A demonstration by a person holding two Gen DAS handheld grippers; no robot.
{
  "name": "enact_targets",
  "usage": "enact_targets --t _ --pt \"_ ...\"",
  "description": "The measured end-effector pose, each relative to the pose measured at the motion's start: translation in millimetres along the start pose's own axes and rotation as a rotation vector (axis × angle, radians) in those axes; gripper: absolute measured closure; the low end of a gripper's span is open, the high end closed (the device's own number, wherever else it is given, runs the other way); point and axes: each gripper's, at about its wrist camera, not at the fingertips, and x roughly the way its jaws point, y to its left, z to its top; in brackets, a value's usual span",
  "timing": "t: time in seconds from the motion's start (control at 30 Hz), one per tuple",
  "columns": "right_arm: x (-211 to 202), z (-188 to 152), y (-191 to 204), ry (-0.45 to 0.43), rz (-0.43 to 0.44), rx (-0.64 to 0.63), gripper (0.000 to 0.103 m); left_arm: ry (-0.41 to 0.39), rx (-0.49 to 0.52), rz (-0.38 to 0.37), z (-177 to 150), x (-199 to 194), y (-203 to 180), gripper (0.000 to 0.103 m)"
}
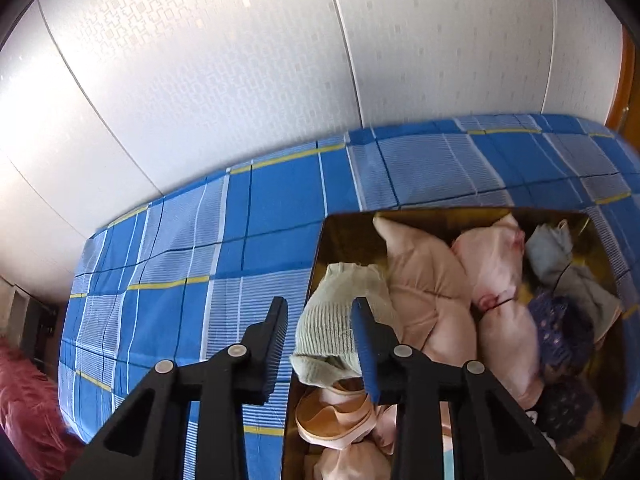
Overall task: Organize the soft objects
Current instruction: 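Lower the cream beanie into the tray and open the left gripper, then move the left tool back to the shelf while the right lifts the black beanie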
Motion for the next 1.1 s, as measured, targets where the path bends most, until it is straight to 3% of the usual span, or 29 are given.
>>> enact_targets --t 0.1,0.47,0.57,0.67,0.93,1.1 --pt "0.1 0.0 -0.3 0.000 -0.001 -0.002 0.053 0.028 -0.020 -0.010 -1.7 9.0 1.0 0.079" --pt "0.7 0.8 -0.2 0.003 -0.002 0.000 0.053 0.033 -0.015 -0.005 7.8 27.2 -12.2 0.079" --pt "1.3 2.2 0.9 0.004 -0.003 0.002 0.053 0.019 -0.064 -0.031 3.5 17.9 -5.1 0.068" --pt "1.0 2.5 1.0 0.001 -0.003 0.004 0.053 -0.018 -0.113 -0.051 -5.3 4.8 3.6 0.029" --pt "-2.4 0.4 -3.8 -0.021 0.031 0.049 0.056 -0.049 -0.130 -0.173 -49.2 -30.2 1.4 0.026" --pt "-12.7 -1.2 -5.8 -0.043 0.071 0.074 0.060 -0.121 -0.101 -0.217 -90.7 -67.4 -14.3 0.024"
